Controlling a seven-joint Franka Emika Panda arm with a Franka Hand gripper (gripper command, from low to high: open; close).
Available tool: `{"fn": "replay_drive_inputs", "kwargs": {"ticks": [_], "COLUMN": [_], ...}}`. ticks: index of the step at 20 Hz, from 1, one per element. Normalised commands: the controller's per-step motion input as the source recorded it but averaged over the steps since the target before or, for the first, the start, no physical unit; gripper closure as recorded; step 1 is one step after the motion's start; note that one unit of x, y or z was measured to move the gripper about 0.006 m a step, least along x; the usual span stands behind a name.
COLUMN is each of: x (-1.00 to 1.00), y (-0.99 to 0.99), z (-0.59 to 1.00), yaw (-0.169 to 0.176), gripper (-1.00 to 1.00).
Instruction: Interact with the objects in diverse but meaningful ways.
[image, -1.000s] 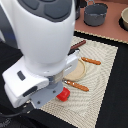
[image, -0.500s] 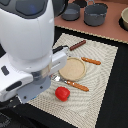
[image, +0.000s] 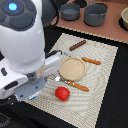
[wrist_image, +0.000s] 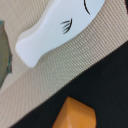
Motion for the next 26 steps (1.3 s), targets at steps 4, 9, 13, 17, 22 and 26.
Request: {"fn": "replay_drive_inputs", "kwargs": {"ticks": [4,9,13,17,22,26], "x": [-0.55,-0.43,-0.07,0.05,0.02,-0.10], "y": [0.08,0.15,0.43,0.49,0.33,0.06], "z": [0.36,0.22,0.02,-0.02,-0.06,-0.08], "yaw": [-0.186,-0.199,-0.150,-0.108,-0.075,-0.022], "gripper": [-1.00,-1.00,-1.00,-1.00,-1.00,-1.00]}}
